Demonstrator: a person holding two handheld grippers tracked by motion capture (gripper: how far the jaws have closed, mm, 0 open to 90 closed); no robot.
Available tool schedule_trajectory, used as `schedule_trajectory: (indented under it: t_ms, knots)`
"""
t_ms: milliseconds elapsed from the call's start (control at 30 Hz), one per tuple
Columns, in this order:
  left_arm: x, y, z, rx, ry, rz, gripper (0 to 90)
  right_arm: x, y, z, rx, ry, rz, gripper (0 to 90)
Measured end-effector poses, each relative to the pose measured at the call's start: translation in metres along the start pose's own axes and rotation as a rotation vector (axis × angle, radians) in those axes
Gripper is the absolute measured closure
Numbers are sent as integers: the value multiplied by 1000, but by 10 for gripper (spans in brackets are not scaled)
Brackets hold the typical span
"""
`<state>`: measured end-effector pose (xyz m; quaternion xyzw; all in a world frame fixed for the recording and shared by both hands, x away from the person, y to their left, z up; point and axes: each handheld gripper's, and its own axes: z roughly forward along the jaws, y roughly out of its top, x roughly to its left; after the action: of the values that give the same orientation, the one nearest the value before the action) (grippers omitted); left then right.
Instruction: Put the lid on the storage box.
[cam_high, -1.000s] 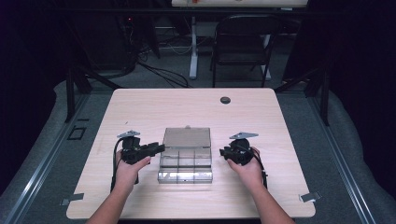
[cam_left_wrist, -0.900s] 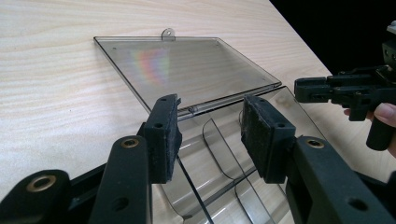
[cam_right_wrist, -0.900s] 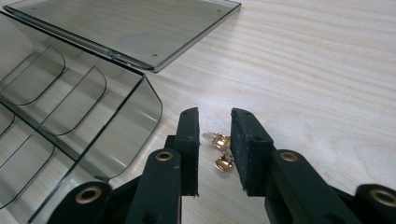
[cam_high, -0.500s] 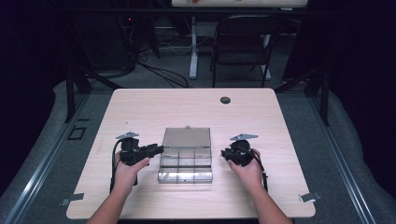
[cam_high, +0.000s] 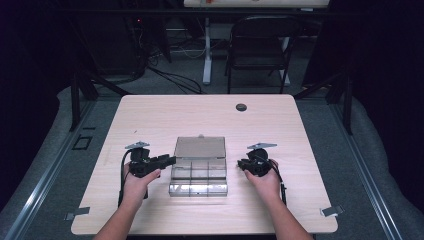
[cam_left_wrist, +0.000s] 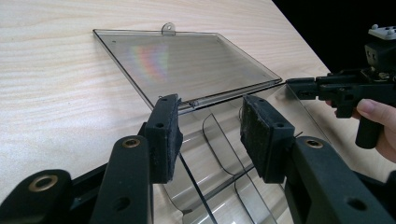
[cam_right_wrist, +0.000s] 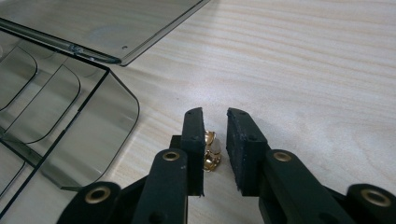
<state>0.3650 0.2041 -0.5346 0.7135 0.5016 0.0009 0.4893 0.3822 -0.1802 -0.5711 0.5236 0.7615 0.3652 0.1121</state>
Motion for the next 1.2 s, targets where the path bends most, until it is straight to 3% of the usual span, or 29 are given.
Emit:
schedule_trajectory:
  t_ms: [400,967,1200]
  knots:
    - [1,0,-1,2,2,5,572,1,0,0,16,13,-2,866]
    - [1,0,-2,-5,3,-1,573,6,1,-10,-10,21,-41,880]
    - [1,1,-3,-7,3,5,574,15,4,-20,-26,27,-69,882]
